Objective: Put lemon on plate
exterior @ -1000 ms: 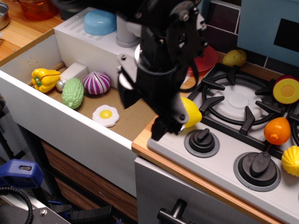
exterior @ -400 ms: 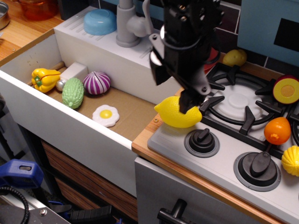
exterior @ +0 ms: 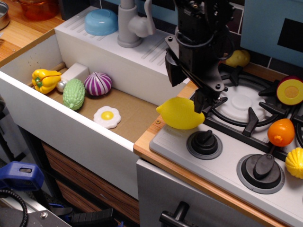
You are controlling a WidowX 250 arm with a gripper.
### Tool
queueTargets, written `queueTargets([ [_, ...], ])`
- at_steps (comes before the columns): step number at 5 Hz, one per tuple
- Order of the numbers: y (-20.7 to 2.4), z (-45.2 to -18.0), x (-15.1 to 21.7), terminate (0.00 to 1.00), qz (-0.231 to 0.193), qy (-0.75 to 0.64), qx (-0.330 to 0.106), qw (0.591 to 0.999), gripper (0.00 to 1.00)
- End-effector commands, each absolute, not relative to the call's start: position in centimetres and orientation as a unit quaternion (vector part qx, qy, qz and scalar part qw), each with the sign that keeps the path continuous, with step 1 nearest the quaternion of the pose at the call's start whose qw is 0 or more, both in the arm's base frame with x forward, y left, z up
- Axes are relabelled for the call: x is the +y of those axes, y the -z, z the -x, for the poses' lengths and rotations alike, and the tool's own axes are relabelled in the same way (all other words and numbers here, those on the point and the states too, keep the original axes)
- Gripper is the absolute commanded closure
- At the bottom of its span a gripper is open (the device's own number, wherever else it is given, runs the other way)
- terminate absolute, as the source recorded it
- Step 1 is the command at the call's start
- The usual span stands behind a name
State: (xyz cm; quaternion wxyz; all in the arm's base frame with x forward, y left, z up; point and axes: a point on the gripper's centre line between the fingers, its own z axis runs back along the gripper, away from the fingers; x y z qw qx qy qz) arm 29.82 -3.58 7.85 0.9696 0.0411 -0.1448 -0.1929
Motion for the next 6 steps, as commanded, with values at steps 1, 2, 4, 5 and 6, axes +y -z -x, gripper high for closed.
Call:
queueTargets([
  [1, -8.0, -29.9, -3.3, 0.00, -0.029, 0.195, -0.165, 0.966, 0.00],
  [2, -7.3, -29.4, -2.8, 0.00, -0.014, 0.199, -0.160, 0.967, 0.00],
  [4, -5.3, -29.5, -2.6, 0.00, 0.000, 0.212, -0.172, 0.962, 0.00],
  [5, -4.6, -29.8, -3.0, 0.00, 0.013, 0.214, -0.175, 0.961, 0.00],
  [6, -4.0, -30.0, -3.3, 0.00, 0.022, 0.211, -0.176, 0.961, 0.00],
])
